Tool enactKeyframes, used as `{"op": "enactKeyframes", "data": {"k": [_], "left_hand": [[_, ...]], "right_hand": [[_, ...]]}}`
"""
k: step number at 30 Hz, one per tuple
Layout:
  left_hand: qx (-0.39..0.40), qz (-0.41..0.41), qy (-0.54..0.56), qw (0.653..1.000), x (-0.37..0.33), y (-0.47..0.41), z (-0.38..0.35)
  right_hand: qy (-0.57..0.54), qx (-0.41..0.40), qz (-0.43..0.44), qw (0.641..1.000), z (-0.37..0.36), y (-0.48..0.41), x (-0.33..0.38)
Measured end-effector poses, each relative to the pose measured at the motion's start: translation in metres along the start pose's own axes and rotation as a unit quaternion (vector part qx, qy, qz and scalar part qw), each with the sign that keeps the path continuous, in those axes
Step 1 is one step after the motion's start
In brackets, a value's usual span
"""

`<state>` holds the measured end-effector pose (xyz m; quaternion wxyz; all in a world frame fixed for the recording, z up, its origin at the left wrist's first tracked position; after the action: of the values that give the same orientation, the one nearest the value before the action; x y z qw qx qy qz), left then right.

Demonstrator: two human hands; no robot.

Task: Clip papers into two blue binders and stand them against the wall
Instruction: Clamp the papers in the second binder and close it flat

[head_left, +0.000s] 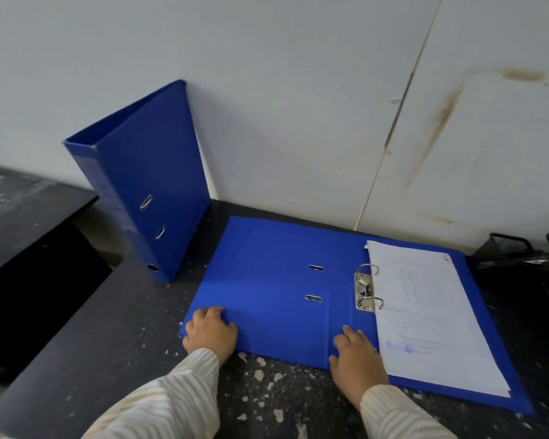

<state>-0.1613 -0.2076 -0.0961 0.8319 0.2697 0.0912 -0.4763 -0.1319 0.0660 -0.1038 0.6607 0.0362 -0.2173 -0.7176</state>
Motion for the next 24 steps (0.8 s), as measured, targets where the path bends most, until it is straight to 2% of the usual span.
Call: {"op": "enactKeyframes", "data": {"k": [5,17,24], "left_hand": [[0.002,0.073,0.019,0.997,0.02,-0.012,0.017],[0.021,0.148,0.043,0.988,0.017,-0.034,0.033],[0.038,0.138,0.079,0.987,0.023,-0.047,0.045]], "right_hand": [[0.015,0.005,0.004,1.0,-0.004,-0.002,0.0],[0.028,0.0,-0.011,1.0,-0.005,-0.011,0.001],[0.034,-0.007,-0.018,0.999,-0.005,-0.011,0.003]]}}
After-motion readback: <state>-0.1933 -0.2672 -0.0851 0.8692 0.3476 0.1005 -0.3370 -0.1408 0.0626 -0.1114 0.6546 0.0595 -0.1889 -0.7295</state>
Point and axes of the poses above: each hand's wrist, its own y-axis away from the middle knuckle, its own z-axis out of the back of the hand, x = y × z, the point moved 4 cm from there along -y, towards the middle knuckle
